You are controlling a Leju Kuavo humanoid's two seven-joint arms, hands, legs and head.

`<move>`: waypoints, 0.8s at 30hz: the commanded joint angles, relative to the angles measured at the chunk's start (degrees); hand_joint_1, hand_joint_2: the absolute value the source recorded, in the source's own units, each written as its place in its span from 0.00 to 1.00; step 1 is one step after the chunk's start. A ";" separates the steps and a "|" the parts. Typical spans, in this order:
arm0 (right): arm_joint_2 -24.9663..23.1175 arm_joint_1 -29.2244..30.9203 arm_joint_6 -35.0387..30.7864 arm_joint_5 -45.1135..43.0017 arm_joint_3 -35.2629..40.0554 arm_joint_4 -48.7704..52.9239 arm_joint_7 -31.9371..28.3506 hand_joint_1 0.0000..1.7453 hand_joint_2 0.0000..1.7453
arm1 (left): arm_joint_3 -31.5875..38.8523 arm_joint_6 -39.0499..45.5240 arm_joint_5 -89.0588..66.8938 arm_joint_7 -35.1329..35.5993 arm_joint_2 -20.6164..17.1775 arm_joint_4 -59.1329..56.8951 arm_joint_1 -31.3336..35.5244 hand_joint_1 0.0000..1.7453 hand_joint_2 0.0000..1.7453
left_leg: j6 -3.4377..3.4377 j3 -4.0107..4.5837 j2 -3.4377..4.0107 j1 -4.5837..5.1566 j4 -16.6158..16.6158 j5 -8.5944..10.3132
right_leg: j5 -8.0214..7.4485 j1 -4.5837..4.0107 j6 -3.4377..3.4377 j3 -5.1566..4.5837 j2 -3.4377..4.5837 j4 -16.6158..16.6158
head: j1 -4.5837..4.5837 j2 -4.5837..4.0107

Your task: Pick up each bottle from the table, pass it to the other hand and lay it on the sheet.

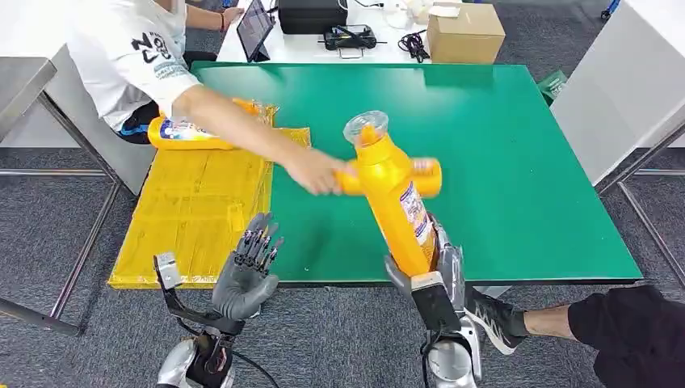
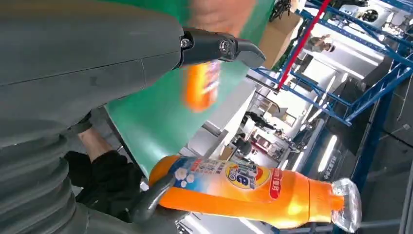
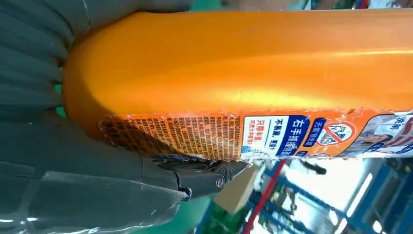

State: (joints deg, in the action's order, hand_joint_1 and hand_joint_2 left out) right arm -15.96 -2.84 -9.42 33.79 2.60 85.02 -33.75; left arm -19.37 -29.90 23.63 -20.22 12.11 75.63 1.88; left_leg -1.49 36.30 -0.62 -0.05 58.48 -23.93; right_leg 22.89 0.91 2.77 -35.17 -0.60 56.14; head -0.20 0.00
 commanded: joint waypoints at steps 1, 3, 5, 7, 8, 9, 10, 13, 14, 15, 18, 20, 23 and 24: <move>0.02 2.66 3.66 1.02 7.57 -12.73 -0.10 0.99 1.00 | -3.83 -0.15 -0.18 -0.36 -2.95 -0.87 0.63 0.00 1.00 | 0.10 -0.41 0.24 -0.08 -0.10 -0.14 | 0.06 -0.09 -0.14 0.35 0.23 -0.12 | 0.00 0.00; 0.07 3.31 3.93 2.19 10.34 -15.18 0.05 0.97 1.00 | -4.39 -0.05 -0.46 -0.33 -3.01 -1.47 0.90 0.00 1.00 | 0.10 -0.41 0.24 -0.07 -0.09 -0.15 | 0.07 -0.08 -0.13 0.34 0.23 -0.10 | 0.00 0.00; 0.10 4.20 4.20 3.67 14.44 -18.83 0.34 0.99 1.00 | -4.55 0.48 -0.58 -0.34 -2.83 -2.45 1.32 0.00 1.00 | 0.10 -0.42 0.29 -0.09 -0.09 -0.16 | 0.06 -0.09 -0.13 0.34 0.28 -0.10 | 0.00 0.00; 0.43 5.13 4.33 5.01 18.73 -22.86 0.62 0.98 1.00 | -4.57 0.59 -0.52 -0.31 -2.77 -3.66 1.94 0.00 1.00 | 0.10 -0.46 0.29 -0.10 -0.12 -0.15 | 0.05 -0.11 -0.14 0.38 0.28 -0.13 | -0.02 0.00; 0.40 5.44 4.48 4.76 20.22 -25.02 0.59 1.00 1.00 | -4.65 0.46 -0.62 -0.43 -2.84 -3.99 2.12 0.00 1.00 | 0.07 -0.28 0.22 -0.08 -0.11 -0.07 | 0.00 -0.09 -0.10 0.23 0.21 -0.12 | 0.00 0.00; 0.88 5.85 4.87 4.63 22.23 -27.23 0.62 0.98 1.00 | -4.74 0.15 -0.42 -0.45 -2.94 -4.33 2.30 0.00 1.00 | 0.11 -0.50 0.30 -0.10 -0.12 -0.16 | 0.06 -0.10 -0.16 0.42 0.29 -0.13 | 0.00 0.00; 1.12 6.03 4.57 4.63 23.71 -29.77 0.58 0.99 1.00 | -4.76 0.18 -0.41 -0.52 -3.00 -4.56 2.46 0.00 1.00 | 0.08 -0.33 0.22 -0.09 -0.11 -0.09 | 0.02 -0.10 -0.12 0.27 0.21 -0.12 | 0.00 0.00; 1.74 6.42 3.95 3.26 25.90 -33.88 -0.24 1.00 1.00 | -4.78 -0.11 -0.13 -0.58 -3.21 -4.39 2.34 0.00 1.00 | 0.11 -0.53 0.19 -0.11 -0.16 -0.13 | 0.08 -0.11 -0.17 0.47 0.18 -0.17 | -0.02 0.00; 2.17 6.94 4.77 2.97 27.40 -35.65 -0.13 0.98 1.00 | -4.84 -0.55 0.34 -0.53 -3.39 -4.32 2.34 0.00 1.00 | 0.08 -0.38 0.13 -0.09 -0.15 -0.08 | 0.05 -0.09 -0.13 0.33 0.12 -0.15 | -0.02 0.00; 2.33 6.97 4.92 2.81 27.77 -36.16 -0.15 0.97 1.00 | -4.80 -0.49 0.39 -0.53 -3.39 -4.32 2.37 0.00 1.00 | 0.10 -0.55 0.14 -0.11 -0.20 -0.12 | 0.09 -0.11 -0.16 0.51 0.13 -0.22 | 0.02 0.00; 2.40 7.21 5.26 2.65 28.70 -37.85 -0.30 0.95 1.00 | -4.78 -0.66 0.64 -0.44 -3.38 -4.47 2.35 0.00 1.00 | 0.08 -0.43 0.09 -0.05 -0.14 -0.11 | 0.10 -0.05 -0.12 0.39 0.08 -0.13 | 0.00 0.00; 2.39 7.52 5.57 2.61 29.30 -38.63 -0.10 0.96 1.00 | -4.74 -0.50 0.67 -0.42 -3.40 -4.68 2.33 0.00 1.00 | 0.10 -0.46 0.11 -0.12 -0.10 -0.15 | 0.12 -0.12 -0.15 0.43 0.10 -0.14 | 0.00 0.00; 2.54 7.77 4.39 3.65 30.02 -39.04 0.76 0.95 1.00 | -4.68 -0.32 0.55 -0.41 -3.36 -4.88 2.44 0.00 1.00 | 0.08 -0.28 0.01 -0.08 -0.09 -0.07 | 0.09 -0.08 -0.12 0.25 0.02 -0.10 | 0.00 0.00; 2.54 7.77 4.39 3.65 30.02 -39.04 0.76 0.95 1.00 | -4.68 -0.32 0.55 -0.41 -3.36 -4.88 2.44 0.00 1.00 | 0.11 -0.45 0.04 -0.08 -0.10 -0.14 | 0.16 -0.08 -0.16 0.40 0.05 -0.09 | 0.02 0.00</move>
State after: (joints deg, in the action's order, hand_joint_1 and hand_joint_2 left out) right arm -15.19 3.19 -4.83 36.02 26.80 54.55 -33.83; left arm -21.64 -29.90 24.22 -20.79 9.75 73.83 1.45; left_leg -1.47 36.30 -0.55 -0.07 58.47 -23.93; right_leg 22.90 0.90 2.75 -35.24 -0.52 56.14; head -0.17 0.00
